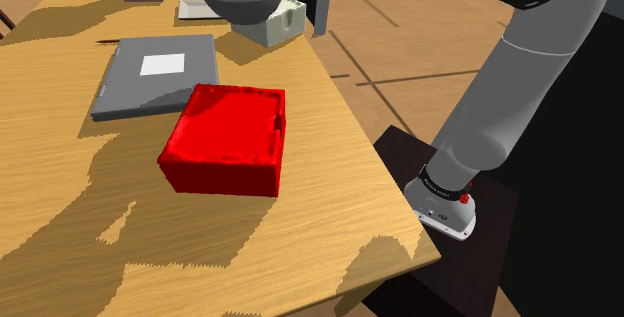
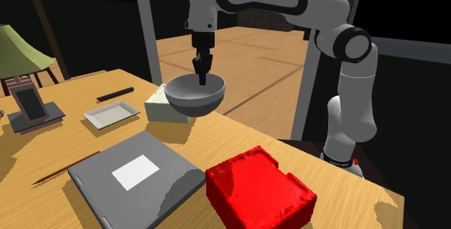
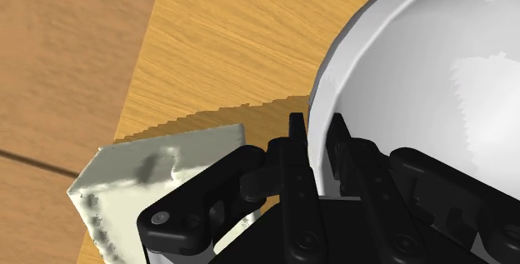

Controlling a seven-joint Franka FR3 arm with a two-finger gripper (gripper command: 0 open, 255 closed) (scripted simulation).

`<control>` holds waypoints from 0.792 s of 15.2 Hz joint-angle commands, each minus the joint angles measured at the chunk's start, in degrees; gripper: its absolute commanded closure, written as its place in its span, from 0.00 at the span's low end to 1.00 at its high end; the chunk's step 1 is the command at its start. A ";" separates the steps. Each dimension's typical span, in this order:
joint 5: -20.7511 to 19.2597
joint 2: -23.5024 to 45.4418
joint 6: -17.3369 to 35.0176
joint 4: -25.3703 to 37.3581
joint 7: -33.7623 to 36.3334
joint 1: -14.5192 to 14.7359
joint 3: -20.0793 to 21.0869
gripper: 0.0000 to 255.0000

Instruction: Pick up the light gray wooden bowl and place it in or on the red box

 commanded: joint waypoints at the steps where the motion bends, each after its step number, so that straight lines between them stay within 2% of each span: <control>1: 0.14 -2.99 0.73 -3.45 1.87 1.04 0.82 1.00; 6: 0.74 -9.69 2.32 -11.10 7.03 3.71 3.36 1.00; 12: 1.82 -15.74 3.18 -17.12 13.79 6.84 7.05 1.00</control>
